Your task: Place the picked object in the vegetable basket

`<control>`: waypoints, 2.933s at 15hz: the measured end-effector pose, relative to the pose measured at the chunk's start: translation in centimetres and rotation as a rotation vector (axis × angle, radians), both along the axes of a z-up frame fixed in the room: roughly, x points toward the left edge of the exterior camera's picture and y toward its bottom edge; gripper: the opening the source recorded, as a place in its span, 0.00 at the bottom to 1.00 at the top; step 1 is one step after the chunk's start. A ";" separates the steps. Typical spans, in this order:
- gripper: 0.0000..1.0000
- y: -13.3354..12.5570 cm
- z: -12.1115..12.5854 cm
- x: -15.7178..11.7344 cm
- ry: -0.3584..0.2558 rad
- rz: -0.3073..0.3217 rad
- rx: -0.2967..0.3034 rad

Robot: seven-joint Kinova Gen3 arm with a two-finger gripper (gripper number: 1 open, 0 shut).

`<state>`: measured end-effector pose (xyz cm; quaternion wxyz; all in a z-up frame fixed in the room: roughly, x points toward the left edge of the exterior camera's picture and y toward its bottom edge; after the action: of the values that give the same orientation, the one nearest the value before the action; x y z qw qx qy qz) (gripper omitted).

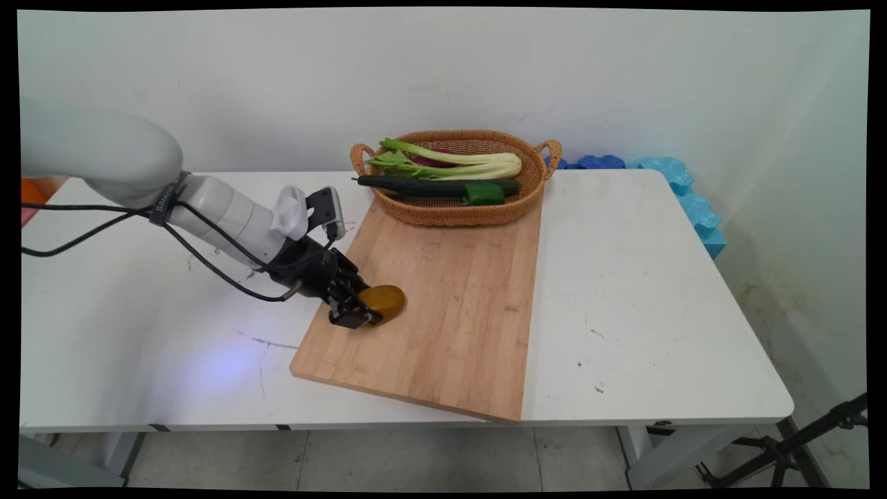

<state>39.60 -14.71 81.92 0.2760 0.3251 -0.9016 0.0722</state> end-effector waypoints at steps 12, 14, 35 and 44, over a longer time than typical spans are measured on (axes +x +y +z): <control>0.00 -1.7 2.2 -1.4 0.006 -0.055 -0.069; 0.00 -2.2 2.9 -1.9 0.009 -0.066 -0.088; 0.00 -14.6 9.7 -4.2 -0.073 -0.174 -0.334; 0.00 -18.7 8.1 -3.5 -0.154 -0.243 -0.357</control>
<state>36.11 -33.41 90.06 0.2660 0.1538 -0.9255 0.2213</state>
